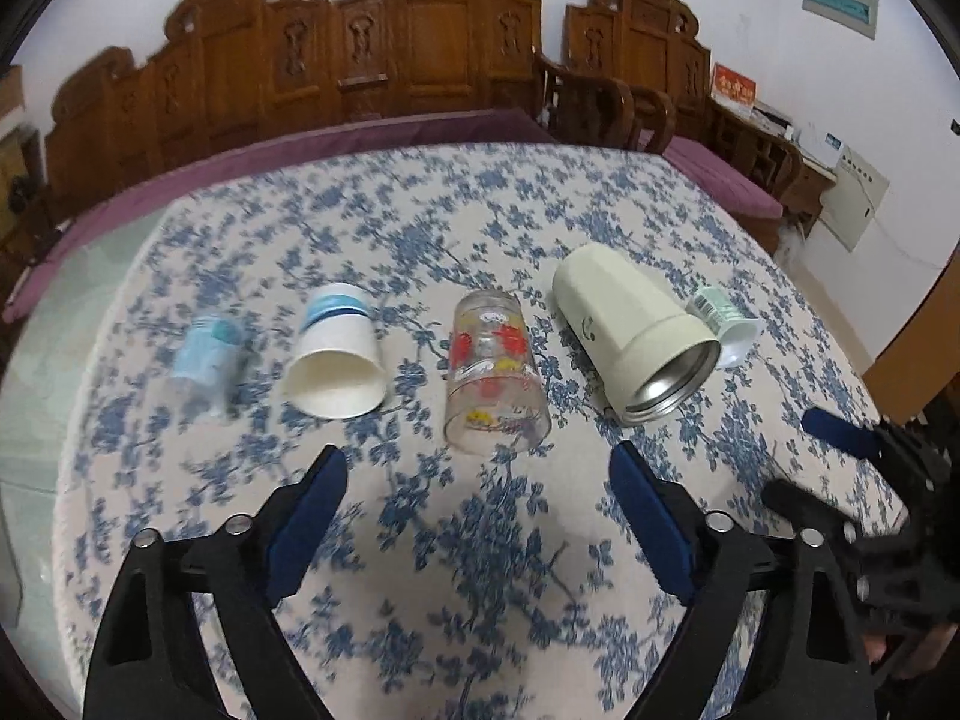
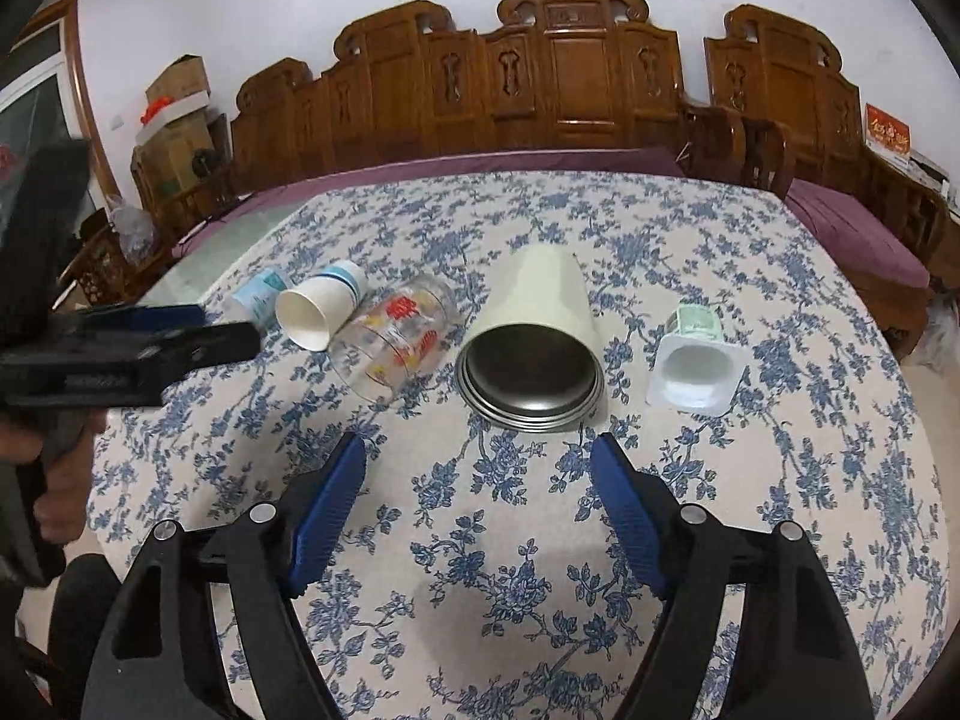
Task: Flip cup upside down
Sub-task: 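Move the left tool down over the clear glass cup with red print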
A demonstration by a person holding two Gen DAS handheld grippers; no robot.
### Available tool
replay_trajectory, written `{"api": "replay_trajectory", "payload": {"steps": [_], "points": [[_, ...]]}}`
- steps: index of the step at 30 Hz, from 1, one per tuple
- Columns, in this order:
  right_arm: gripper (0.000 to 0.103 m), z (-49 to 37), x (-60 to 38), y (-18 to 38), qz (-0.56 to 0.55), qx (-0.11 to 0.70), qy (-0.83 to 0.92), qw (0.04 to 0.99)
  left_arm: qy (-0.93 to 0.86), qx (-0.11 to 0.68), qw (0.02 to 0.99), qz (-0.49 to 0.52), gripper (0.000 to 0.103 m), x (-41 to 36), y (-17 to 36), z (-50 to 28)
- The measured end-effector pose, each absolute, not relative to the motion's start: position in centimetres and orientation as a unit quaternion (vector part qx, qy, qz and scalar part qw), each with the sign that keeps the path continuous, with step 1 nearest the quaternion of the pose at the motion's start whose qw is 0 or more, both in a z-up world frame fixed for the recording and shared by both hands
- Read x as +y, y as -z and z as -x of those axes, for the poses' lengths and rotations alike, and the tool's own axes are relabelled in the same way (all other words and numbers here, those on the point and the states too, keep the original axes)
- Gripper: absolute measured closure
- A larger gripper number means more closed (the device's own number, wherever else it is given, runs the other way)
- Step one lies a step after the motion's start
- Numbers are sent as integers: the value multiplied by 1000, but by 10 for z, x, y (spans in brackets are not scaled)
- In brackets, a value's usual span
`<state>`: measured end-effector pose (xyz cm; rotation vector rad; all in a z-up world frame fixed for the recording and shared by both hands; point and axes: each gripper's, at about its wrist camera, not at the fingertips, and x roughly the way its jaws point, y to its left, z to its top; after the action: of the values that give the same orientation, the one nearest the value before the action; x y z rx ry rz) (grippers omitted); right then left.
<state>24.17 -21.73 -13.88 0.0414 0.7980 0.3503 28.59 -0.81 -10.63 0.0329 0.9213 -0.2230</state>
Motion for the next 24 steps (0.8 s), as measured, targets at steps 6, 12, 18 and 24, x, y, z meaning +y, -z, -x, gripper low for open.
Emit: {"api": "replay_trajectory", "payload": {"steps": [6, 12, 18, 24], "points": [[24, -253, -215, 152, -17, 397, -177, 900, 114, 473, 874, -12, 28, -16, 126, -333], [24, -260, -214, 158, -12, 402, -182, 897, 110, 499, 859, -33, 34, -32, 144, -374], [24, -261, -216, 166, -13, 408, -181, 895, 110, 532, 838, -45, 37, -46, 161, -402], [24, -260, -221, 171, -16, 412, -178, 893, 96, 568, 816, -52, 37, -49, 179, -420]]}}
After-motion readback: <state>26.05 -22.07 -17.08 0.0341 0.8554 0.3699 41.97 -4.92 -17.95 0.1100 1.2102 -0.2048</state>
